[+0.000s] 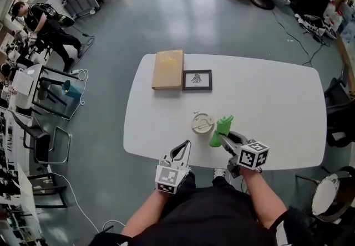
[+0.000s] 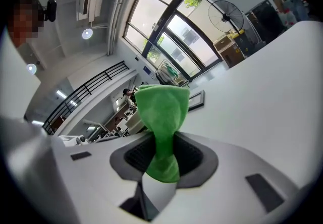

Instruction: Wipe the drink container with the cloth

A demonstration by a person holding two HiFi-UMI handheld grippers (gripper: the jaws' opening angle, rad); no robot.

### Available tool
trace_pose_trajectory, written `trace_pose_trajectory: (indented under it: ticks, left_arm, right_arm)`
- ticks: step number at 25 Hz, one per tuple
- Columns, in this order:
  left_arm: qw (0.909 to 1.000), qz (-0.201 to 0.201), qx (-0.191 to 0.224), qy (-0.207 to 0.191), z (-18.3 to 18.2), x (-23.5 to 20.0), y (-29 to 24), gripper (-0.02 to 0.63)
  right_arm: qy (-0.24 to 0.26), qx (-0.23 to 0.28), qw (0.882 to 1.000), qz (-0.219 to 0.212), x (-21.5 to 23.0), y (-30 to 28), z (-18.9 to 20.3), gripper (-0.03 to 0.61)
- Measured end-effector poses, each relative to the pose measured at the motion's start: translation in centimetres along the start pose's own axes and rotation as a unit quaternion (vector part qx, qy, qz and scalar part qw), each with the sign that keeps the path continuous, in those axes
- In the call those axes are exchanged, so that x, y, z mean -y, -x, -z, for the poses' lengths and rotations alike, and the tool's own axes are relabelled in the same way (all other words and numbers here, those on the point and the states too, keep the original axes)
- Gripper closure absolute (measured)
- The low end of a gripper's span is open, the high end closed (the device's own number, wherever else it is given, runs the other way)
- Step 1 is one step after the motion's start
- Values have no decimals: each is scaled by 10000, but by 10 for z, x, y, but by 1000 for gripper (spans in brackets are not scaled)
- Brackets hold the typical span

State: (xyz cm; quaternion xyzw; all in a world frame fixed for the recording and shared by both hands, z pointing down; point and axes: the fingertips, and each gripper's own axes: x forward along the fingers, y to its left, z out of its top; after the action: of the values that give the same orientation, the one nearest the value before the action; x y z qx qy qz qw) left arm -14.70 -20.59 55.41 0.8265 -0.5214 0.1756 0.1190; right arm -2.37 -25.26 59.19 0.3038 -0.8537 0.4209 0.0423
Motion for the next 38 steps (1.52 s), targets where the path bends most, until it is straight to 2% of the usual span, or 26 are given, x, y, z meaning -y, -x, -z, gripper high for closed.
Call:
trace_pose_trajectory:
  ticks: [10,14,23,32,35,38]
  left_arm:
    - [9998,164,-130,-1,19,4,5,604]
    - [9997,159,-178,36,26,3,7,604]
    - [9993,101,-330,115,36,-3,8,604]
    - [9992,-57,-385,-44,32,-6,7,604]
    - [9993,-152,-344,-64,26,-2,8,604]
    - [9988,-359,-329,23,22,-3,13,604]
  right_arm:
    - [-794,-42,9965,-253,13,-22,7,462]
    - [-857,-99,9961,-187,20,-28,10,462]
    - [-839,-480,9941,499,51,-46,30,462]
    - [-1140,-759,9851,1042,71,-52,49,459]
    - [-797,-644,9906,903,60,-40,40,459]
    - [159,-467,9959,763,39,-21,29,459]
